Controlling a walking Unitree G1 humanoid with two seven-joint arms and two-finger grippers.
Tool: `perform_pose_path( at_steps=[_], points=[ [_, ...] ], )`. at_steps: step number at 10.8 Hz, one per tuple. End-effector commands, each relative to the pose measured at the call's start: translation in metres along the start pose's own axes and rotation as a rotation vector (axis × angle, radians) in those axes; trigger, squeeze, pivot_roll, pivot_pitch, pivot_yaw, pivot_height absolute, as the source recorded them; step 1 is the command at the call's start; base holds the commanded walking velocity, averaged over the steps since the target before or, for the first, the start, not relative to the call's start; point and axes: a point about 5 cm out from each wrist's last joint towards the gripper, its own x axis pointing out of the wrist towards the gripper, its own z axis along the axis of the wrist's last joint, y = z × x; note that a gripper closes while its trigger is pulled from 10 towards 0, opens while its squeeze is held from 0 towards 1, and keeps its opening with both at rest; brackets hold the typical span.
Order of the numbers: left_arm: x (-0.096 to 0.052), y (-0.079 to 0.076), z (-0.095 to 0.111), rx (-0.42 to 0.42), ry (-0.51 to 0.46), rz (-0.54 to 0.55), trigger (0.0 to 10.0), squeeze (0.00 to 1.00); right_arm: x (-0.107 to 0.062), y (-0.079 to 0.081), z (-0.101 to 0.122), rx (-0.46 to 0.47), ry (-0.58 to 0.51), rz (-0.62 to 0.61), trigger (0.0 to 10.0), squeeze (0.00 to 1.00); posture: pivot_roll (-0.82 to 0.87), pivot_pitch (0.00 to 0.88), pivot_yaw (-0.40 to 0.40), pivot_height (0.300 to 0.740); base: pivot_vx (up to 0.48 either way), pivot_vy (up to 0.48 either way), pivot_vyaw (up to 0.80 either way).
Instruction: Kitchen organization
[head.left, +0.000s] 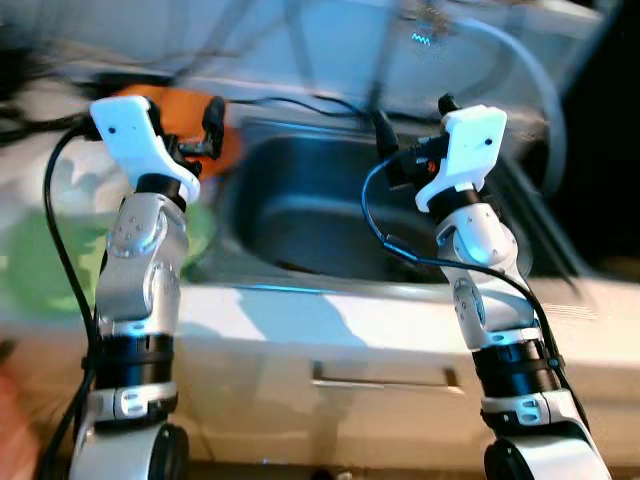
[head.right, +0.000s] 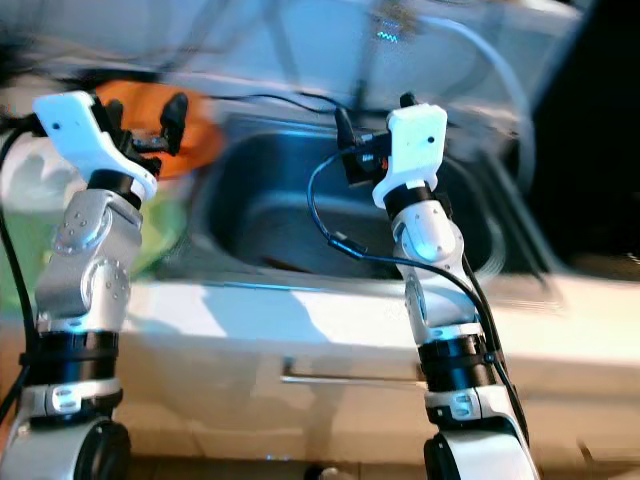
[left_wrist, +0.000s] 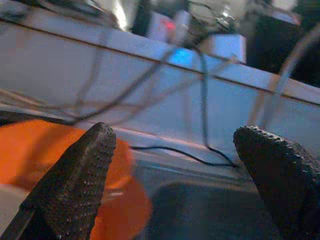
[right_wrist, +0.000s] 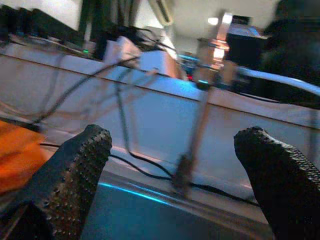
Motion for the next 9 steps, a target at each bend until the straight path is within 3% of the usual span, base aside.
perform_pose_path(
  at_steps=[1,4,5,6,7,9],
  points=[
    [0.004,-0.004,0.005,0.007,-0.007,-0.029,10.0,0.00,0.001,-0.006,0.004,-0.008,-0.011,-0.020,10.0,0.00,-0.02,0.013,-0.064,0.740,0.000,0.000,-0.80],
    [-0.002,0.040,0.011,0.117,-0.037,0.290,10.0,0.00,0.000,-0.007,0.004,-0.015,-0.013,-0.014,10.0,0.00,-0.02,0.019,-0.071,0.740,0.000,0.000,-0.14],
    [-0.002,0.048,0.011,0.137,0.003,0.330,10.0,0.00,0.001,-0.007,0.004,-0.015,-0.012,-0.011,10.0,0.00,-0.02,0.019,-0.071,0.740,0.000,0.000,0.00],
    [0.001,0.054,0.015,0.153,0.023,0.335,10.0,0.00,0.001,-0.007,0.004,-0.014,-0.012,-0.010,10.0,0.00,-0.02,0.019,-0.071,0.740,0.000,0.000,0.00],
    [0.008,0.056,0.017,0.195,0.121,0.279,10.0,0.00,0.001,-0.006,0.004,-0.014,-0.010,-0.009,10.0,0.00,-0.01,0.020,-0.073,0.740,0.000,0.000,0.00],
    [0.015,0.053,0.026,0.234,0.199,0.178,10.0,0.00,0.001,-0.006,0.003,-0.014,-0.008,-0.011,10.0,0.00,-0.01,0.024,-0.071,0.740,0.000,0.000,0.00]
  ],
)
